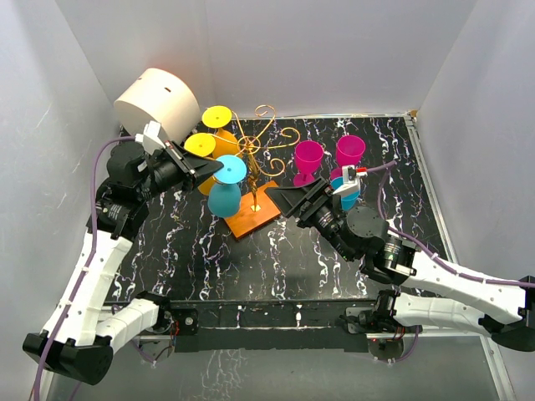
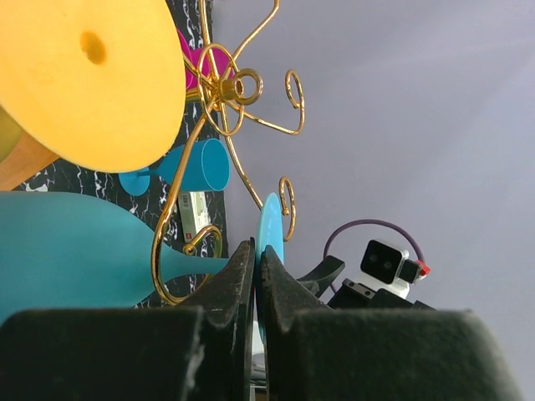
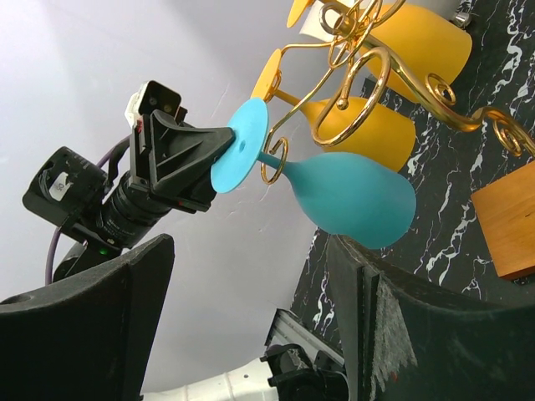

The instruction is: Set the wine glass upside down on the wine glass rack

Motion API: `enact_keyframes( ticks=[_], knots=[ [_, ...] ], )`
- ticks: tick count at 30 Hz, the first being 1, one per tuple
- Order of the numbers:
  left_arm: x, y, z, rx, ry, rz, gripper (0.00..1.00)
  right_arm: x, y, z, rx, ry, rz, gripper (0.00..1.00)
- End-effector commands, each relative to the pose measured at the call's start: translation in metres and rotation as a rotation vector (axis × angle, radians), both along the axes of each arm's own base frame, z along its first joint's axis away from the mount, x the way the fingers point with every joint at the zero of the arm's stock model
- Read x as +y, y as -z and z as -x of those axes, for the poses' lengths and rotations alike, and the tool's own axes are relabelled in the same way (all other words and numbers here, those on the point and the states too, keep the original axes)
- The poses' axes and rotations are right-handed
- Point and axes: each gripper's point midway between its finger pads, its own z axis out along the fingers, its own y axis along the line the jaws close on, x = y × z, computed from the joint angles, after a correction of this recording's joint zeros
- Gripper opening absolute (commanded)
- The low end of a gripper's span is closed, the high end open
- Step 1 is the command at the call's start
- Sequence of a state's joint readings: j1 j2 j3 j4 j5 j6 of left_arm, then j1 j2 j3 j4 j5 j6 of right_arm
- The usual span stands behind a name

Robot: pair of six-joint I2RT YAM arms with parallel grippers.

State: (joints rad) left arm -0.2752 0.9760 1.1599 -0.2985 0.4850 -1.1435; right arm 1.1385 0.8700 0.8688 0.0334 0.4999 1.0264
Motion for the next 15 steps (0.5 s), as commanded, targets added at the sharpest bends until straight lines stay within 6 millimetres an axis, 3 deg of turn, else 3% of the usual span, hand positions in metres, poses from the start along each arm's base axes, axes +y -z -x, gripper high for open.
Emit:
enact_keyframes(
  ticks=[1,15],
  knots=[
    [-0.005,-0.015,0.006,-0.060,0.048,0.003,0.00,-0.011,-0.037,0.001,-0.038,0.020,-0.101,0.72],
    [-0.010,0.009,0.008,0.026,0.044,-0.041,0.09,-0.010,-0.033,0.001,-0.032,0.021,-0.096,0.72]
  ],
)
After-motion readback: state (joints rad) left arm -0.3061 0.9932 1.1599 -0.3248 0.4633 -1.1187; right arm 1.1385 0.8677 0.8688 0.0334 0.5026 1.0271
